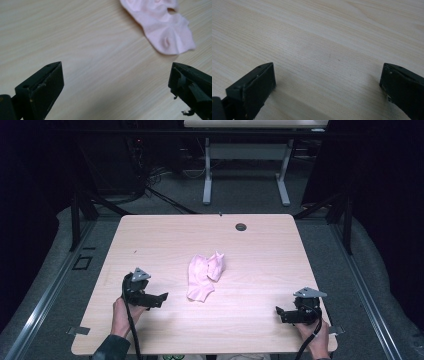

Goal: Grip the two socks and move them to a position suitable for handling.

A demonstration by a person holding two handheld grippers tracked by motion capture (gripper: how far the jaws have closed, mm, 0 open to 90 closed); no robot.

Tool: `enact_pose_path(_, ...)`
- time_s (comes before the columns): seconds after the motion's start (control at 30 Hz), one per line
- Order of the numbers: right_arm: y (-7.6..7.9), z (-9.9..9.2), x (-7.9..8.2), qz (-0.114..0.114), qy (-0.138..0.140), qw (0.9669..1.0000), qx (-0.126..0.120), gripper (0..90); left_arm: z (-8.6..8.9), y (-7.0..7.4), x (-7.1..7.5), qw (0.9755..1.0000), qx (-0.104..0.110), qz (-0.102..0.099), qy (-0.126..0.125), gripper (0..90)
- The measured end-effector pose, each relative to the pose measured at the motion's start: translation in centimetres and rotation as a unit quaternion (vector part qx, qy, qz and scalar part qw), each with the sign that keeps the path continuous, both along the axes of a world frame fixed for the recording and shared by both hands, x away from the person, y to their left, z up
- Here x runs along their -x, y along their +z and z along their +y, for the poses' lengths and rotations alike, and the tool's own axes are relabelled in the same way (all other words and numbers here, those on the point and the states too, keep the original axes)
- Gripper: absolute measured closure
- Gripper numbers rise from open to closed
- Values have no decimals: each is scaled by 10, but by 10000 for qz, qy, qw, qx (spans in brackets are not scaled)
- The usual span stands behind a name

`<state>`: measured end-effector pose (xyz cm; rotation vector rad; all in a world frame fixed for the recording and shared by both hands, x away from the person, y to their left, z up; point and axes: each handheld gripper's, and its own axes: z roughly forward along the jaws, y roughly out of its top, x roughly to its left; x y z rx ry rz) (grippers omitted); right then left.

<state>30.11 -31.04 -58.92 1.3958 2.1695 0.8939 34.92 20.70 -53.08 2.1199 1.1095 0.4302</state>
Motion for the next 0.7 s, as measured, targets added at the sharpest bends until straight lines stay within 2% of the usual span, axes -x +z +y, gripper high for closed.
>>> enact_pose_path(0.1,0,0,0,-17,-6,10000,-22,0,-18,10,-14,9994,17,-35,-342,3)
enact_pose_path(0.17,0,0,0,-18,-7,10000,-23,0,-21,11,-17,9992,-9,-20,-408,3)
enact_pose_path(0.2,0,0,0,-5,1,10000,-4,0,-30,13,-25,9985,-23,41,-549,3)
enact_pose_path(0.23,0,0,0,-13,-11,10000,-22,0,-30,13,-25,9985,-23,41,-549,2)
enact_pose_path(0.4,0,0,0,-7,-1,10000,-3,0,-55,15,-43,9958,-220,99,-879,2)
enact_pose_path(0.43,0,0,0,-13,1,10000,-1,0,-66,14,-50,9943,-350,117,-996,2)
enact_pose_path(0.47,0,0,0,-29,-11,10000,-26,0,-66,14,-50,9943,-350,117,-996,3)
enact_pose_path(0.5,0,0,0,-25,-12,10000,-23,0,-77,14,-58,9921,-430,207,-1156,3)
enact_pose_path(0.53,-1,0,0,-32,-13,10000,-24,0,-77,14,-58,9921,-430,207,-1156,3)
enact_pose_path(0.57,-1,0,0,-32,-13,10000,-24,0,-81,13,-62,9912,-524,204,-1201,3)
enact_pose_path(0.63,0,0,0,-31,-15,10000,-26,0,-92,10,-73,9884,-623,384,-1331,3)
enact_pose_path(0.67,0,0,0,-31,-13,10000,-24,0,-92,10,-73,9884,-623,384,-1331,7)
enact_pose_path(0.7,0,0,0,-29,-13,10000,-24,0,-101,6,-80,9859,-800,476,-1394,29)
